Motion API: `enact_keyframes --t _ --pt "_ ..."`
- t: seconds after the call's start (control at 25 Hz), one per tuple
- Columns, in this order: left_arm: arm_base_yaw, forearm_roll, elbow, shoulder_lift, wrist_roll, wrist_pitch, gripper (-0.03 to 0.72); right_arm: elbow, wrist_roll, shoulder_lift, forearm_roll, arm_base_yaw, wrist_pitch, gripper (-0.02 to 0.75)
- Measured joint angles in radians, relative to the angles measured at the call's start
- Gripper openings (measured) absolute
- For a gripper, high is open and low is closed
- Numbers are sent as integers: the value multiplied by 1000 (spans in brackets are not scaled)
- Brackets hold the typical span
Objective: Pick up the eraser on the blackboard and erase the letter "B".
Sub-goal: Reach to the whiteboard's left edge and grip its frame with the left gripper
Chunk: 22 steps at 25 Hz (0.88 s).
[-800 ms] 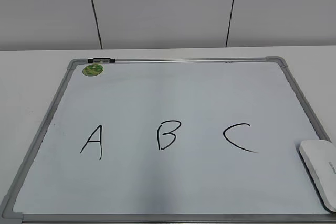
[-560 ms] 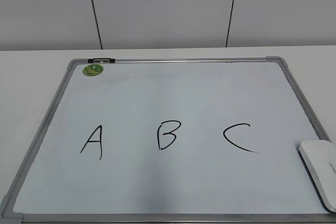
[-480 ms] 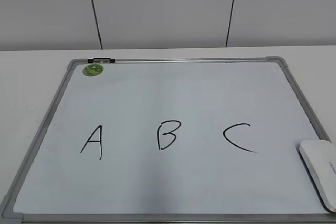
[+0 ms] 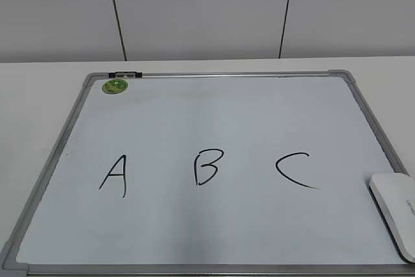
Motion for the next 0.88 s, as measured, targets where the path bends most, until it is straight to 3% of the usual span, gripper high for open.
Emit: enact_keyframes --t 0.44,0.88 --pt "0 -73 -114 583 0 -237 584 0 0 0 0 0 0 592" --pt "0 -107 -338 1109 14 -265 517 0 0 0 0 0 0 592"
